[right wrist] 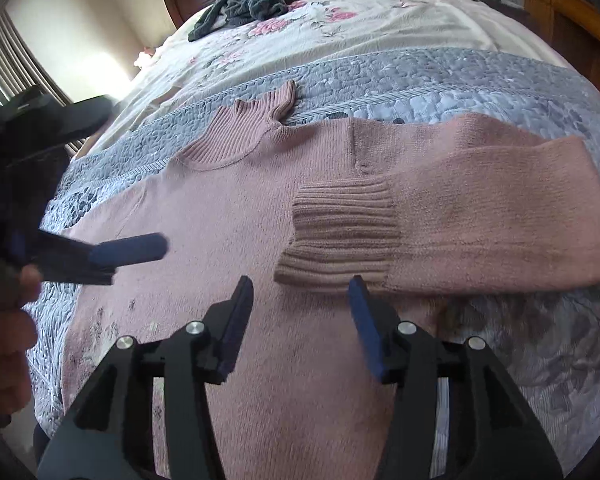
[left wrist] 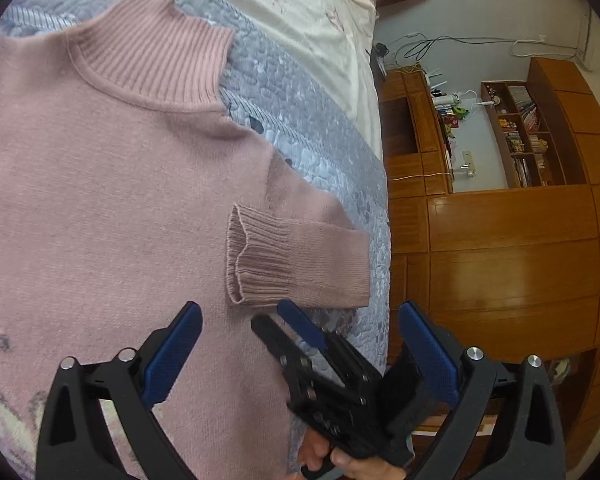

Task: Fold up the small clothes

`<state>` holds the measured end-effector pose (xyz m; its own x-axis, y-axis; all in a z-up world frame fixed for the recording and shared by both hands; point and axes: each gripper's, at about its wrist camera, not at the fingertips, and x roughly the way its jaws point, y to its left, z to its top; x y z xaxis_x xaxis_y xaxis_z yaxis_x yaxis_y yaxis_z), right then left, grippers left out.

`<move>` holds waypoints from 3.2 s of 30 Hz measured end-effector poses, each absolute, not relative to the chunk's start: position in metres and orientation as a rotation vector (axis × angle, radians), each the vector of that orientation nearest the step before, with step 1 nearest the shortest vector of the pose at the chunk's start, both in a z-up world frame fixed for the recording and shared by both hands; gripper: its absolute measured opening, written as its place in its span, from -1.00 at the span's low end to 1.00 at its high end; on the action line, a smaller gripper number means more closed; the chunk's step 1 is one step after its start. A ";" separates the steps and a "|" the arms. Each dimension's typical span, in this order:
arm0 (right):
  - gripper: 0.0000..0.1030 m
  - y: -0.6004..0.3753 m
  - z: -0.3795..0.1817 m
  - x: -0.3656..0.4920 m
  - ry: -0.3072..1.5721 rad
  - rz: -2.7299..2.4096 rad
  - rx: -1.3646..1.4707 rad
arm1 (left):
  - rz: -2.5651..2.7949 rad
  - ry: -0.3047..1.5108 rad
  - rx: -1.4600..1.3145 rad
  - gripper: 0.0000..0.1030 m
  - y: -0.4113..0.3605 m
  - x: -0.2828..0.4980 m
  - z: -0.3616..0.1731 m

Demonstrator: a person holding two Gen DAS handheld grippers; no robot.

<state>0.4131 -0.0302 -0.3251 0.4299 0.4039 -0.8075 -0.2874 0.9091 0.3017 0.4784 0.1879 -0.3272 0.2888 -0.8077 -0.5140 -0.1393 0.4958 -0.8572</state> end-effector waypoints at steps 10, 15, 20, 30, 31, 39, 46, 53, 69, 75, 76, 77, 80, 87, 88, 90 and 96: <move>0.05 -0.154 -0.332 0.265 1.134 0.445 0.569 | -0.541 1.367 -0.903 0.89 0.141 0.527 -0.379; 0.04 -0.204 -0.362 0.217 1.155 0.315 0.738 | -0.458 1.413 -0.817 0.23 0.135 0.531 -0.381; 0.04 -0.191 -0.351 0.203 1.074 0.304 0.619 | -0.430 1.418 -0.769 -0.79 0.140 0.526 -0.374; 0.01 -0.181 -0.357 0.201 1.085 0.307 0.566 | -0.475 1.267 -0.727 -0.90 0.190 0.516 -0.296; 0.01 -0.182 -0.358 0.202 1.084 0.303 0.579 | -0.468 1.254 -0.722 -0.90 0.198 0.517 -0.286; -0.04 -0.189 -0.358 0.204 1.081 0.289 0.566 | -0.361 1.210 -0.670 -0.90 0.279 0.506 -0.237; -0.04 -0.183 -0.358 0.206 1.085 0.278 0.565 | -0.253 1.214 -0.658 -0.90 0.351 0.489 -0.232; -0.05 -0.179 -0.359 0.207 1.088 0.267 0.551 | -0.143 1.250 -0.683 -0.90 0.415 0.476 -0.254; -0.08 -0.172 -0.363 0.209 1.104 0.247 0.523 | 0.094 1.424 -0.712 -0.87 0.477 0.460 -0.358; -0.07 -0.170 -0.363 0.210 1.109 0.244 0.519 | 0.106 1.205 -0.900 -0.16 0.476 0.438 -0.330; -0.06 -0.169 -0.364 0.210 1.109 0.245 0.518 | 0.042 1.200 -0.898 -0.16 0.466 0.440 -0.328; -0.05 -0.169 -0.363 0.211 1.109 0.246 0.515 | -0.009 1.212 -0.891 -0.16 0.454 0.443 -0.330; -0.08 -0.167 -0.363 0.210 1.111 0.240 0.511 | 0.035 1.294 -0.783 -0.17 0.435 0.449 -0.350; -0.04 -0.157 -0.355 0.213 1.145 0.230 0.462 | 0.104 1.255 -0.843 -0.29 0.468 0.432 -0.359; -0.05 -0.154 -0.350 0.212 1.143 0.232 0.466 | 0.102 1.224 -0.840 -0.11 0.477 0.423 -0.350; -0.04 -0.146 -0.338 0.209 1.133 0.248 0.465 | 0.126 1.148 -0.854 0.13 0.505 0.398 -0.331; -0.02 -0.095 -0.309 0.202 1.119 0.321 0.348 | 0.328 0.938 -1.016 0.30 0.642 0.285 -0.299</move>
